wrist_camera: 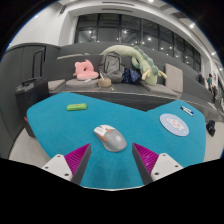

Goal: Arrange mouse

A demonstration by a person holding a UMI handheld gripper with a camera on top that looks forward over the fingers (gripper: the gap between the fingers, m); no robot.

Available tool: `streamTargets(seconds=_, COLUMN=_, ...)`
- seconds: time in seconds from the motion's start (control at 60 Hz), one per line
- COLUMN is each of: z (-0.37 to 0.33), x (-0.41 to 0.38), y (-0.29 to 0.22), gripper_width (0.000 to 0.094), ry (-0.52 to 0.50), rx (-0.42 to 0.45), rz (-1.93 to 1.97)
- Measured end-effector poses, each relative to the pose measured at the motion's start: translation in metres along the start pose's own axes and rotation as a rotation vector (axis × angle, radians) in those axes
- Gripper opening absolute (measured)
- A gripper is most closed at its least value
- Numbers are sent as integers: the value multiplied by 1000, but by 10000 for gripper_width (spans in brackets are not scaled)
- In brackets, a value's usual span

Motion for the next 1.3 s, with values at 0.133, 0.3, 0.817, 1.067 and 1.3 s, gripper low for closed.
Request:
streamTargets(seconds=0.133, z=38, x=7, y=-12, gripper_width=848, ry=25, rx=-17, rz=-13)
streamTargets(seconds=0.3, z=90, x=9, y=-8, gripper_width=859, ry=29, rx=-95, rz=-24)
streamTargets(seconds=0.817, z=144, x=14, y=-27, gripper_width=473, ry=11, rx=-115, rz=19)
streamTargets(seconds=1.067, z=125, x=18, y=-36, gripper_width=344, ry=-35, rx=-114, rz=58)
streamTargets(seconds=1.3, z=88, x=138, y=-137, gripper_width=346, ry=33, rx=96, rz=98)
Point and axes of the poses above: the point between the fingertips, and its own axes, seen from behind it with the camera up: x to the right, y down, z forward, the way the camera looks, the point moved 4 cm from there along -z, backward, against the way the camera looks, and after that the axes turned 2 degrees about -x, right-handed, at the moved point
